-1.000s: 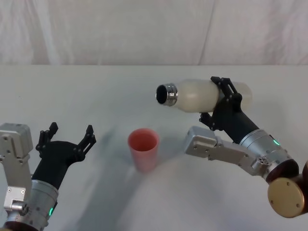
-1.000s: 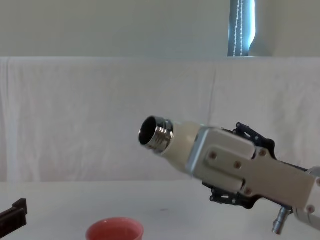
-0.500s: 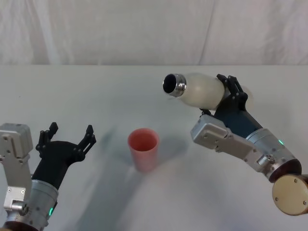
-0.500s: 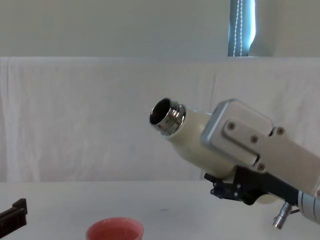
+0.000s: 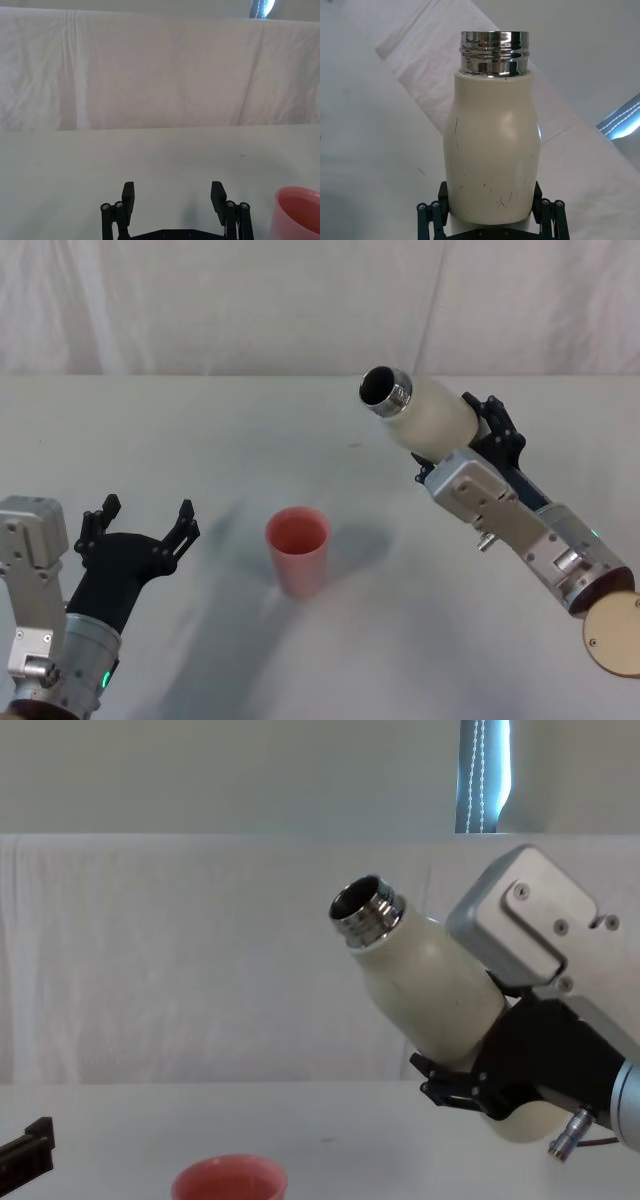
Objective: Grasp the thermos with one hand and pour water into the cup lid.
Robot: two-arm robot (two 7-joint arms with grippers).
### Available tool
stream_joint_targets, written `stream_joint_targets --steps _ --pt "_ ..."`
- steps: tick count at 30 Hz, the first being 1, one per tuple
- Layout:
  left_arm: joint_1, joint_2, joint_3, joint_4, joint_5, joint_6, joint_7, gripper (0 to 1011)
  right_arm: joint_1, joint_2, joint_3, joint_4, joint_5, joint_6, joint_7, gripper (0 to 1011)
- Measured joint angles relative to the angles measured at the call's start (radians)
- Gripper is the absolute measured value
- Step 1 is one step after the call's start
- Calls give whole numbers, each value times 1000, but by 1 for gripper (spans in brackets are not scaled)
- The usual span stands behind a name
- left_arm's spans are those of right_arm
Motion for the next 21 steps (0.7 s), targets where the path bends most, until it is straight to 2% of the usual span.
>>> stream_joint_targets --steps 5,15,21 --pt "0 0 0 0 0 0 0 1001 -5 -8 15 -5 47 5 22 956" --pt "0 0 0 0 0 0 0 1001 -13 -30 58 -11 201 29 90 956" --pt "0 0 0 0 0 0 0 1001 -15 -37 70 -11 260 41 107 956"
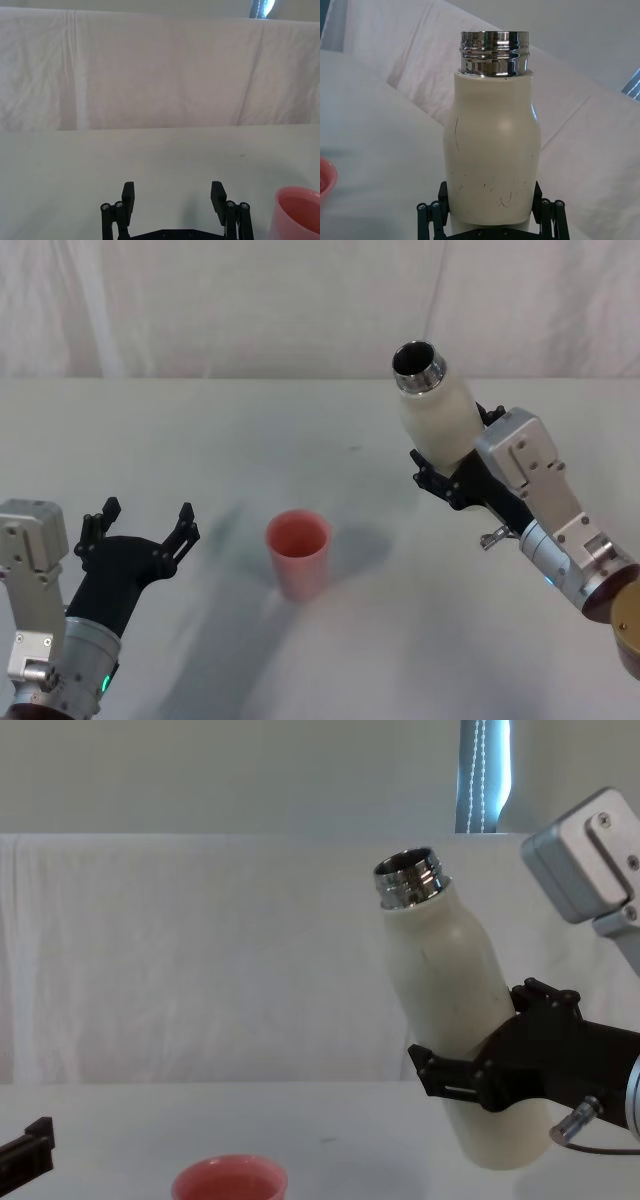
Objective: Grasp the thermos with one hand and pour water into the cup lid.
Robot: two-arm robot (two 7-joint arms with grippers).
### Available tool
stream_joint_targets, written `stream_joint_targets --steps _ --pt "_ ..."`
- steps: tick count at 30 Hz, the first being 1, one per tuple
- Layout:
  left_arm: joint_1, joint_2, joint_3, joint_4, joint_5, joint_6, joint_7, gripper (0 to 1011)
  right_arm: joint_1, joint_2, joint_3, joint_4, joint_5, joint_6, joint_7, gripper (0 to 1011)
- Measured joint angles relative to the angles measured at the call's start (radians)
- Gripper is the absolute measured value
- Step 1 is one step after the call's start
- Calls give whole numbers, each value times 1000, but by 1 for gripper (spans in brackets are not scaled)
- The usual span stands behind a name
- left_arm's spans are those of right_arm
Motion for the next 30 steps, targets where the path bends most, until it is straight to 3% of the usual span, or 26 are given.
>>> stream_joint_targets --steps 17,30 --pt "0 0 0 0 0 0 0 1001 -10 -28 50 -15 246 81 66 956" --pt "0 0 0 0 0 0 0 1001 -11 -36 73 -24 376 133 80 956"
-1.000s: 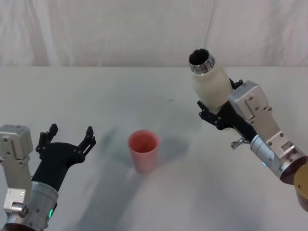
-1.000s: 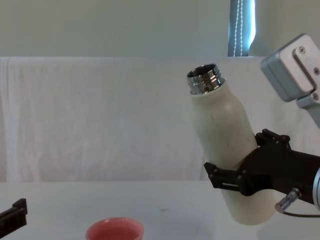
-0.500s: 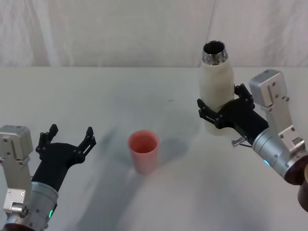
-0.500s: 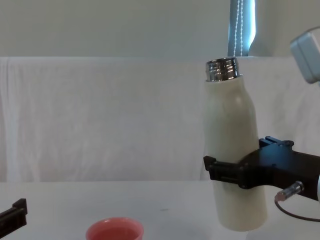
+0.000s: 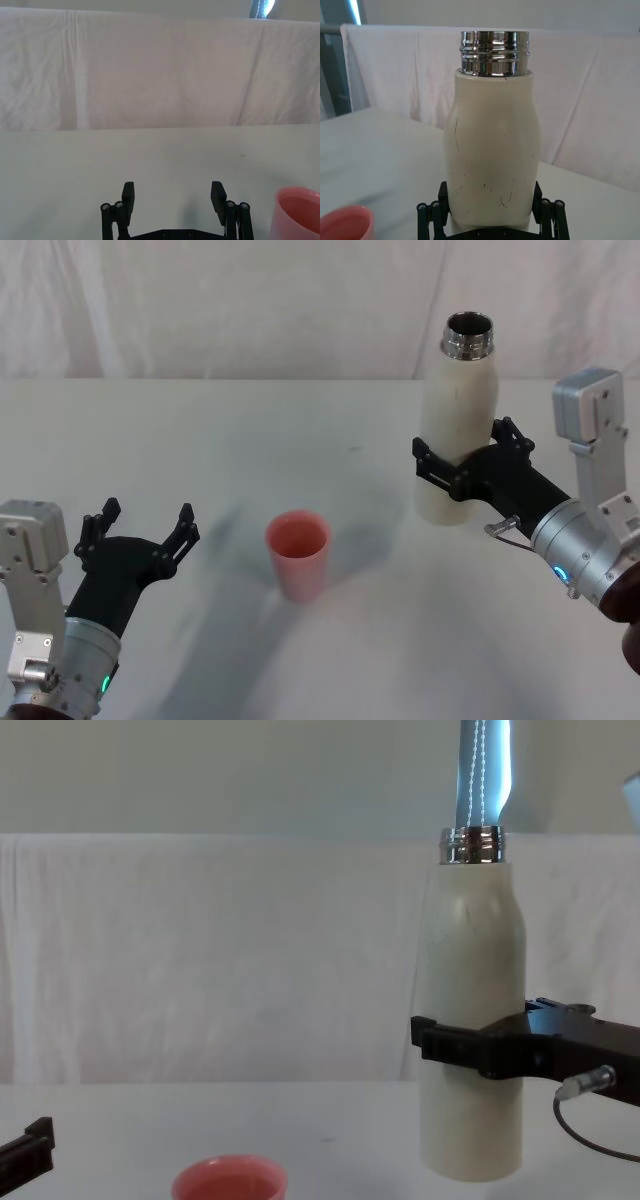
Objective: Grasp the thermos with one hand and pour water into the cup lid.
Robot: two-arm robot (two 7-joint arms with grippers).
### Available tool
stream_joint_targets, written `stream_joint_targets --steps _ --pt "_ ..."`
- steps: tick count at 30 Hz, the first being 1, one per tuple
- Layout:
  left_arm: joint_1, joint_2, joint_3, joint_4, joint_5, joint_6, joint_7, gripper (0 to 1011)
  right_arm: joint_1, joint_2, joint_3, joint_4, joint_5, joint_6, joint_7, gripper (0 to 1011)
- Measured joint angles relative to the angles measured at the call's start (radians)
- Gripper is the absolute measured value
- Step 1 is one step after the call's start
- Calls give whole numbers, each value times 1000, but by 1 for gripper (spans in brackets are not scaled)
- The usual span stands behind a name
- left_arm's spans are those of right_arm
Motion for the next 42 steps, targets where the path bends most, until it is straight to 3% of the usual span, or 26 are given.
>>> stream_joint_targets --steps 10,27,42 --pt "0 0 0 0 0 0 0 1001 2 1 11 6 75 25 0 956" --pt "0 0 0 0 0 0 0 1001 10 44 -25 16 88 -4 -37 956" --pt "0 0 0 0 0 0 0 1001 13 58 -40 61 92 -59 -56 956"
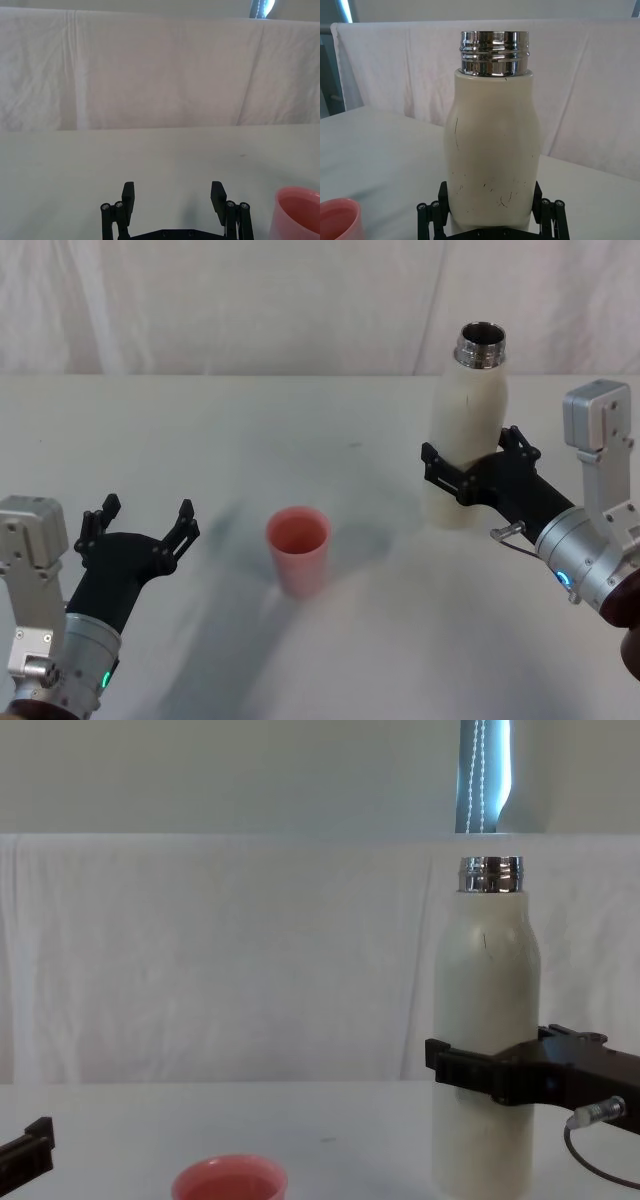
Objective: Grasp the thermos with one hand and pour water into the cup lid.
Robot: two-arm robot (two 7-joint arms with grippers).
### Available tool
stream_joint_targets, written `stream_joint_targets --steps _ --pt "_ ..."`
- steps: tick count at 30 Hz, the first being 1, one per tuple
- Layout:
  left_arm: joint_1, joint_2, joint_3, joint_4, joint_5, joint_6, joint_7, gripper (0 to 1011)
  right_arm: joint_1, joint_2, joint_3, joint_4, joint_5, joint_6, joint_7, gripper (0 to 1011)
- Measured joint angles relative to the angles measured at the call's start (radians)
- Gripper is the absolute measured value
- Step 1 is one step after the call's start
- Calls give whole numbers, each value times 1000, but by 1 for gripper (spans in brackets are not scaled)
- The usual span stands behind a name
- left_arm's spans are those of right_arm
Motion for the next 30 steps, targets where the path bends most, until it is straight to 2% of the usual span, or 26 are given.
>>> stream_joint_targets --steps 30 --pt "0 0 0 0 0 0 0 1001 -2 -5 0 57 2 -77 -12 956"
